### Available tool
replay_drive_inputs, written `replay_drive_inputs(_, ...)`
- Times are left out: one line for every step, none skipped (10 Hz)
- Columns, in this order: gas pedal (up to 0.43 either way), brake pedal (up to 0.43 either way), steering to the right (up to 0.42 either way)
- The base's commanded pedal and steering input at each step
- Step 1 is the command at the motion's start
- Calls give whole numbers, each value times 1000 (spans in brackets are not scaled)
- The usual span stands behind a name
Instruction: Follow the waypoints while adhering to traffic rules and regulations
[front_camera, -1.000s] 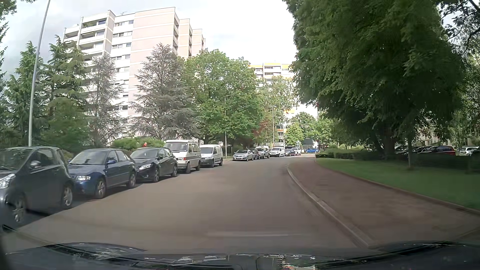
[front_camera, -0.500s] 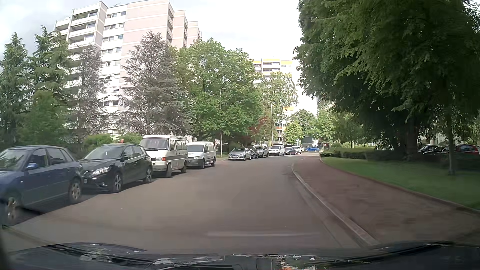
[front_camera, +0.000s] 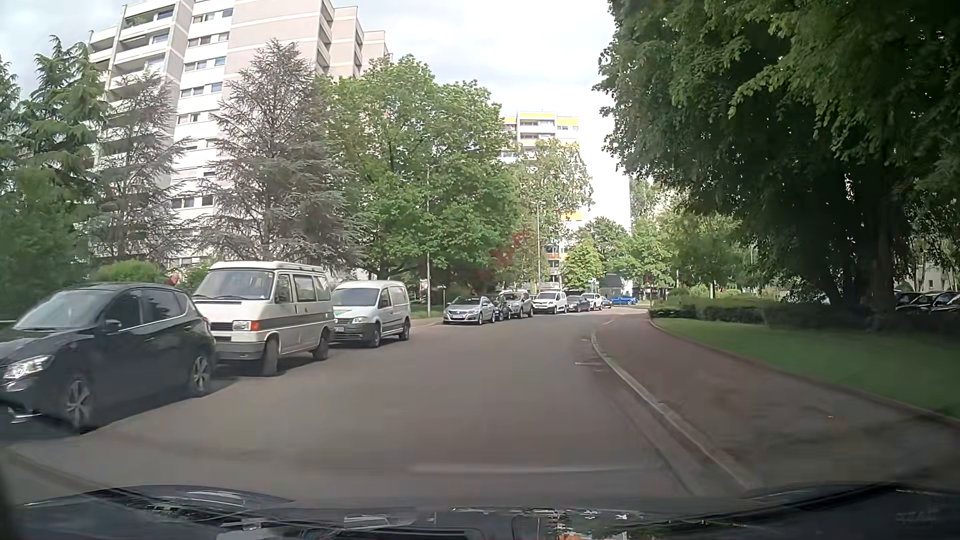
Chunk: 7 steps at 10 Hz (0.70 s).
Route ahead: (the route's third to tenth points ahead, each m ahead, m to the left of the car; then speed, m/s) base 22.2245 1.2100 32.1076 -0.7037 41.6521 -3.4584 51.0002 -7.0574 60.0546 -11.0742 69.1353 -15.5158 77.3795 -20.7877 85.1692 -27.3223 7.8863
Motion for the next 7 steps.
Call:
replay_drive_inputs(67, 0, 18)
replay_drive_inputs(67, 0, 19)
replay_drive_inputs(67, 0, 20)
replay_drive_inputs(67, 0, 22)
replay_drive_inputs(67, 0, 23)
replay_drive_inputs(67, 0, 23)
replay_drive_inputs(67, 0, 23)
